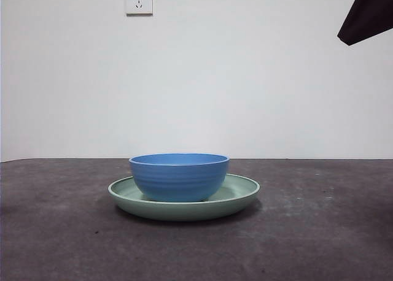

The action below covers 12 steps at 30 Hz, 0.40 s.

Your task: Pick up the blue bowl, put it on the green plate, put it on desk

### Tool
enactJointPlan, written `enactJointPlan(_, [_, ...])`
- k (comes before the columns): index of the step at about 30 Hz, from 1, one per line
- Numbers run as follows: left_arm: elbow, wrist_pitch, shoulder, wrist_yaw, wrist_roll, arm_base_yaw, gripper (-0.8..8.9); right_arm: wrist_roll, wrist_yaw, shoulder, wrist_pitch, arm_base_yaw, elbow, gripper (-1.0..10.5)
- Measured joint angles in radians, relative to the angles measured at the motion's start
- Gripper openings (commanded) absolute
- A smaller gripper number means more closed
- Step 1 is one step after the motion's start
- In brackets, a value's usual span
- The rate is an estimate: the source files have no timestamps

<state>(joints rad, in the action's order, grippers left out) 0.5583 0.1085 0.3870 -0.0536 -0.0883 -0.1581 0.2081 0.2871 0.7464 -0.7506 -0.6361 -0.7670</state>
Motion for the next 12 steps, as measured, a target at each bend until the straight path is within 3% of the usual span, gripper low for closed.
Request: enactJointPlan(12, [-0.401,-0.067,-0.242,0.008,-0.008,0.064,0.14,0.0,0.0,0.0,0.0,0.0,0.0,0.1])
